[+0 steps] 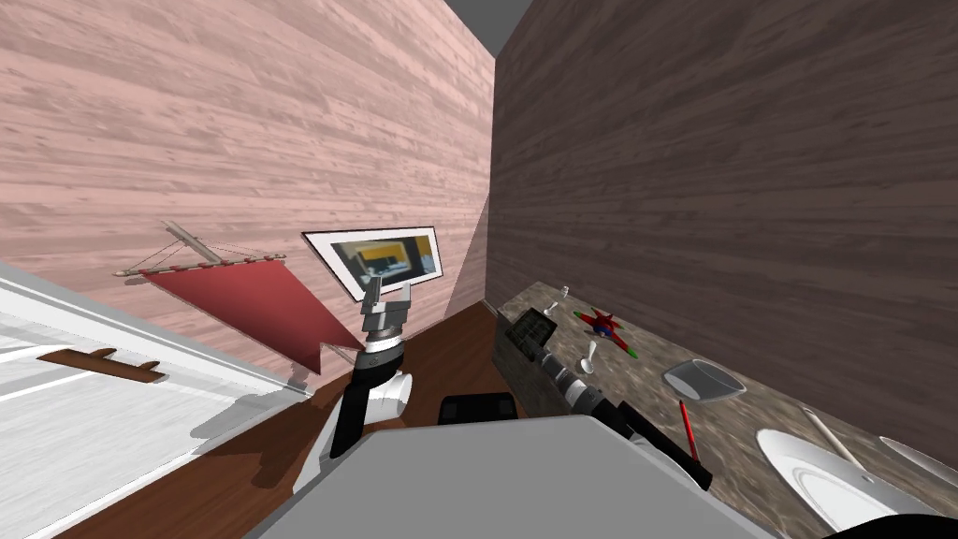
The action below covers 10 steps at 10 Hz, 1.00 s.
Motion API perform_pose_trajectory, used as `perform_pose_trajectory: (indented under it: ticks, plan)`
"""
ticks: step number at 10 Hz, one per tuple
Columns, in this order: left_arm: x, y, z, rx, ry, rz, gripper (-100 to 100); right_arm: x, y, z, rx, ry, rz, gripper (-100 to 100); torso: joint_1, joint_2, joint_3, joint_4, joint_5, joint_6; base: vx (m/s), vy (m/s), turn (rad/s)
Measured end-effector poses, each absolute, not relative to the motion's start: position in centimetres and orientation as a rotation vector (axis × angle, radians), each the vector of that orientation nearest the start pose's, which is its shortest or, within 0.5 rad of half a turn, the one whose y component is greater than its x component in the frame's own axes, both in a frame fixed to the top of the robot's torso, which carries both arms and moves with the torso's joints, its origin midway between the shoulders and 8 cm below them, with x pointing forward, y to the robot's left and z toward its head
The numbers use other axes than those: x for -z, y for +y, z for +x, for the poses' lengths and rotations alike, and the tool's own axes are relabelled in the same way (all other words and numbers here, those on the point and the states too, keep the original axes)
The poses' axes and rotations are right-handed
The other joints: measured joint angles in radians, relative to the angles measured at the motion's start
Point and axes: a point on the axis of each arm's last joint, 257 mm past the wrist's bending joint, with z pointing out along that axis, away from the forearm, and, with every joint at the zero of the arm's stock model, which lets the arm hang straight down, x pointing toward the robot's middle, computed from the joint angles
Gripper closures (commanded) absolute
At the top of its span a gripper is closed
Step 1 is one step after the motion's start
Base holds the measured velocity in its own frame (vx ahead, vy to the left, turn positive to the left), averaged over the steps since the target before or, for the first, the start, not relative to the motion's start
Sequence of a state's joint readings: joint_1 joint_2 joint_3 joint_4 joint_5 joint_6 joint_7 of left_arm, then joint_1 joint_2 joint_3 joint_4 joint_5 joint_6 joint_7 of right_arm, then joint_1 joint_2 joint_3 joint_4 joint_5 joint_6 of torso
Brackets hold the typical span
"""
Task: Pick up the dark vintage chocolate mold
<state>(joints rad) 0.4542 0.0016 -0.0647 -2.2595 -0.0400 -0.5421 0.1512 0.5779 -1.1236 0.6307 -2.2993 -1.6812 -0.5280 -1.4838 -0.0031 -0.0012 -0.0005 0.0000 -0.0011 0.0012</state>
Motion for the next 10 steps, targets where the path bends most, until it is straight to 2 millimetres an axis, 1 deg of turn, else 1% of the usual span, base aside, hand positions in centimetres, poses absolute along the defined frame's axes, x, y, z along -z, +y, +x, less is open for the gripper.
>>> perform_pose_trajectory:
  ticks: [1,2,3,4,6,7,9,10]
  plan:
    - [-3.8,24.7,34.7,1.516,0.559,-0.643,0,25.3,-23.1,28.9,1.182,0.731,-1.926,-100,0.0,0.0,0.0,0.0,0.0,0.0,-0.013,-0.028,0.072]
    - [-3.8,24.7,34.7,1.515,0.559,-0.643,0,25.8,-23.3,28.7,1.146,0.773,-1.922,-100,0.0,-0.001,0.0,0.0,0.0,0.0,-0.004,-0.013,0.006]
    - [-3.8,24.7,34.7,1.515,0.559,-0.643,0,26.0,-23.3,28.7,1.13,0.794,-1.919,-100,0.001,-0.001,-0.001,0.0,0.0,0.0,-0.006,-0.011,0.15]
    - [-3.8,24.7,34.7,1.516,0.559,-0.643,0,26.7,-23.6,28.3,1.093,0.83,-1.929,-100,0.002,-0.001,-0.001,0.0,0.0,0.0,-0.006,-0.018,0.069]
    - [-3.8,24.7,34.7,1.516,0.559,-0.643,0,28.0,-24.4,27.5,1.028,0.903,-1.939,-100,0.001,-0.002,-0.001,0.0,0.0,0.0,-0.004,-0.019,0.092]
    - [-3.8,24.7,34.7,1.515,0.559,-0.643,0,28.4,-24.7,27.3,1.001,0.936,-1.941,-100,0.001,-0.002,-0.001,0.0,0.0,0.0,0.004,-0.016,0.102]
    - [-3.8,24.7,34.7,1.516,0.559,-0.643,0,30.1,-26.1,26.1,0.925,1.03,-1.96,-100,0.001,-0.003,-0.002,-0.001,0.0,0.0,0.016,-0.021,0.128]
    - [-3.8,24.7,34.7,1.515,0.559,-0.643,0,30.5,-26.5,25.7,0.898,1.066,-1.959,-100,0.001,-0.003,-0.002,-0.001,0.0,0.0,0.017,-0.01,0.084]
